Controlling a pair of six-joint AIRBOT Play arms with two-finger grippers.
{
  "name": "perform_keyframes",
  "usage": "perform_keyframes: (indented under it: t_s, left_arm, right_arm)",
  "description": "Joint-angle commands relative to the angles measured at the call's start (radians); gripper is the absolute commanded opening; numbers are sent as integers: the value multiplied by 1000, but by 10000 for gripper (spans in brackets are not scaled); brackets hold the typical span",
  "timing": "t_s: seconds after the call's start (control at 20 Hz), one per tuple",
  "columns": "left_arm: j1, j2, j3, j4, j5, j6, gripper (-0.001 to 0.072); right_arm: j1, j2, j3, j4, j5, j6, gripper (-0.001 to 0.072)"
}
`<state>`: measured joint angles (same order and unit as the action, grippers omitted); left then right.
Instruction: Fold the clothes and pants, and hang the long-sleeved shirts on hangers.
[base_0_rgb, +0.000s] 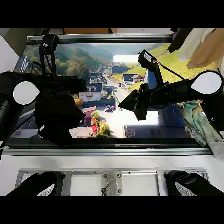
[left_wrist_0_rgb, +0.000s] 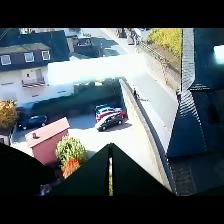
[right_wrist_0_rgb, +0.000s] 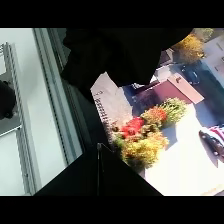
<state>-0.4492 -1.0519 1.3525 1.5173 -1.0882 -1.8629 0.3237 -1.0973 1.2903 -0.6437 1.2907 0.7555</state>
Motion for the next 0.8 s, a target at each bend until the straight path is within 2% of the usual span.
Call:
perform_keyframes:
  t_s: [0.0, 0.5, 0.55, 0.65, 0.75]
  left_arm:
    - [-1, 0, 0, 0, 0, 0, 25]
    - [-1, 0, 0, 3, 34, 2, 25]
    - [4, 0, 1, 12, 39, 21, 95]
    - [31, 6, 1, 44, 5, 89, 720]
    - [81, 8, 10, 70, 15, 97, 720]
  right_arm:
    - [1, 0, 0, 0, 0, 0, 20]
    - [1, 0, 0, 0, 0, 0, 21]
    - [1, 0, 0, 0, 0, 0, 21]
    - [1, 0, 0, 0, 0, 0, 21]
    - [1, 0, 0, 0, 0, 0, 21]
